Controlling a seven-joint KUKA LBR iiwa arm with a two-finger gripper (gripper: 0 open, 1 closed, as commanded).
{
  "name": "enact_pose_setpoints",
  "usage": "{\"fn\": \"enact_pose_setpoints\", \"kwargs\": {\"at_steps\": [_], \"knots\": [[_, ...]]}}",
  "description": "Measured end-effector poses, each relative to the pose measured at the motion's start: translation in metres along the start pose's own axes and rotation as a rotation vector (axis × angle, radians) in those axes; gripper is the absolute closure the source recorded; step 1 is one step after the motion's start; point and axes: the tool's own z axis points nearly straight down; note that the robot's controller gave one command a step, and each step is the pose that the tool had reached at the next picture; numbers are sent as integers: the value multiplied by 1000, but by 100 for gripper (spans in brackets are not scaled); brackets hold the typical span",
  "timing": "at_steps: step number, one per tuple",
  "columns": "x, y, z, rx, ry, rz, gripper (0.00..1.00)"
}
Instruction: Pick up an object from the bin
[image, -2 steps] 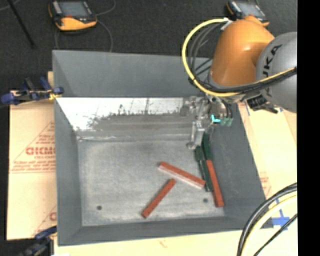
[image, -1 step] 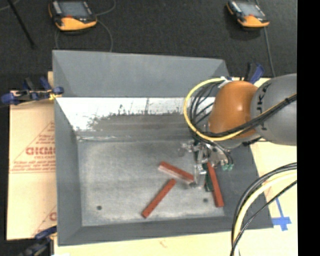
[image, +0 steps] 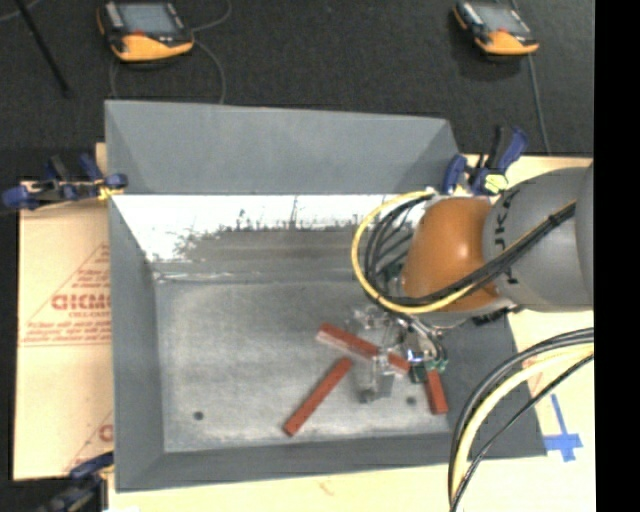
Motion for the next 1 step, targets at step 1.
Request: {"fn": "enact_pose_setpoints", "kwargs": {"at_steps": [1], "knots": [[-2, -1, -1, 2, -4, -2, 100]]}}
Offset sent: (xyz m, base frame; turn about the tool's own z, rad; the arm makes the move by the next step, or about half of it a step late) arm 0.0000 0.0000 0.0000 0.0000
